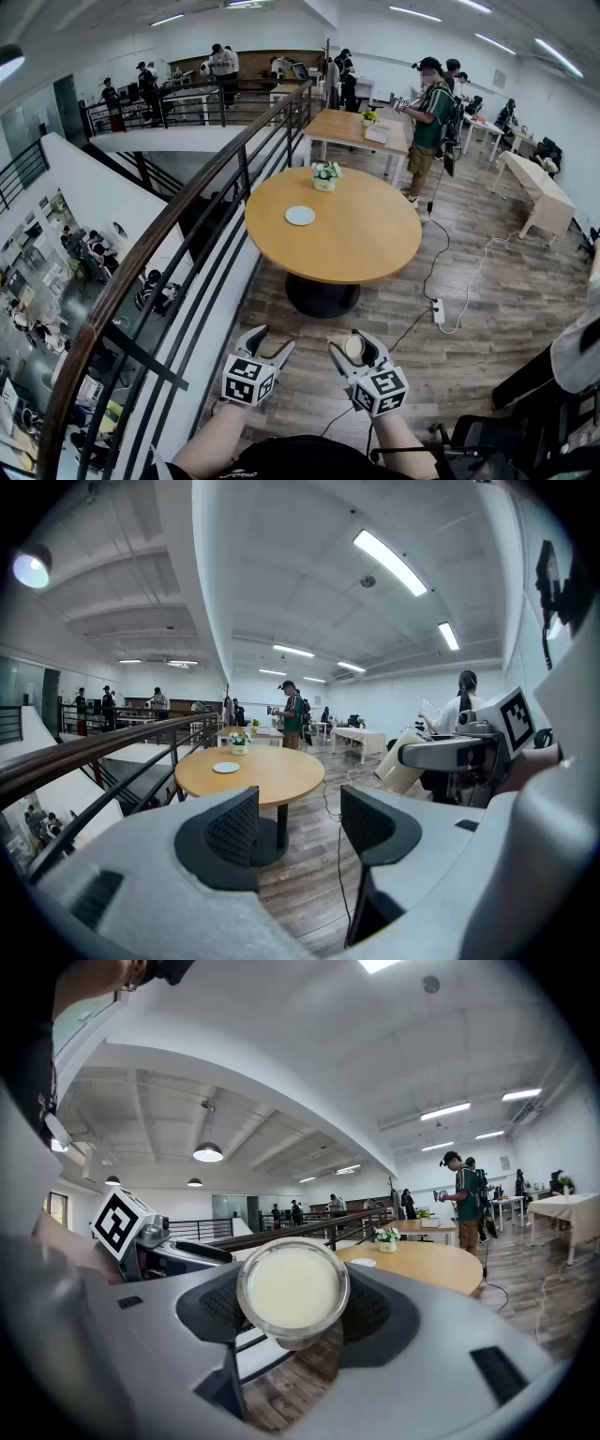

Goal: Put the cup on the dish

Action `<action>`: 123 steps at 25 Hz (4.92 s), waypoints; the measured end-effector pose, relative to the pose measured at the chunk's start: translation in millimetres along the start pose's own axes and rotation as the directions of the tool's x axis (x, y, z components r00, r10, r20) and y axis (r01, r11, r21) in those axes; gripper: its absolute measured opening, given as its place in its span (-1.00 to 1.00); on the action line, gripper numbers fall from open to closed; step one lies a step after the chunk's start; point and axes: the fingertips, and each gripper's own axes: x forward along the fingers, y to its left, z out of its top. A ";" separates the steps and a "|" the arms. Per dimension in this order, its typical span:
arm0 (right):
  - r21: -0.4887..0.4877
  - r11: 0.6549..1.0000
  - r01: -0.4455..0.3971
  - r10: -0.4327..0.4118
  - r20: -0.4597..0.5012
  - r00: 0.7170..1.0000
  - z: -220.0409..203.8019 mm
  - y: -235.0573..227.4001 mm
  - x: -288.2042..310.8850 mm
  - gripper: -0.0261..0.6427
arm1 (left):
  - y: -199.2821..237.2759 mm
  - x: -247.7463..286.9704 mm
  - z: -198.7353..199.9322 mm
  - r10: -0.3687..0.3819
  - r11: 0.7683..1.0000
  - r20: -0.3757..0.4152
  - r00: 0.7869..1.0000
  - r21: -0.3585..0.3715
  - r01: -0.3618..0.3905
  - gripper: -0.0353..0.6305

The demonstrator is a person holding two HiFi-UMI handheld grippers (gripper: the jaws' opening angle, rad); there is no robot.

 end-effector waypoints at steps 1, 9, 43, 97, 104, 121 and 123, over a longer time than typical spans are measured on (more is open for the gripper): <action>0.000 1.000 -0.001 0.001 -0.001 1.000 -1.9 0.9 -1.3 -0.15 | -1.2 -0.8 -2.3 0.000 1.000 -0.002 1.000 0.000 0.000 -0.06; 0.003 1.000 -0.001 0.001 -0.013 1.000 -7.2 -0.6 -9.2 -0.15 | -10.8 -1.1 -4.9 -0.001 1.000 -0.010 1.000 0.005 0.001 -0.06; 0.042 0.997 -0.057 0.057 0.004 0.998 -23.7 -84.1 -43.8 -0.15 | -81.7 66.1 -3.6 0.020 1.000 -0.011 1.000 0.018 -0.020 -0.06; 0.016 1.000 -0.015 0.015 -0.050 0.999 45.9 -158.8 367.2 -0.15 | 261.4 275.4 71.5 -0.046 0.999 -0.020 0.999 -0.026 0.046 -0.14; 0.026 0.999 -0.044 0.045 -0.042 0.998 50.4 -208.8 393.6 -0.15 | 264.5 328.6 90.6 -0.025 1.000 -0.024 0.999 -0.009 0.025 -0.14; 0.032 0.992 -0.122 0.123 -0.043 0.991 62.9 -378.8 446.8 -0.15 | 253.2 496.4 134.3 0.057 0.998 -0.048 0.997 -0.009 -0.058 -0.14; 0.041 0.991 -0.127 0.129 -0.050 0.990 57.2 -387.0 447.5 -0.15 | 248.7 504.1 131.1 0.060 0.998 -0.056 0.997 -0.009 -0.060 -0.14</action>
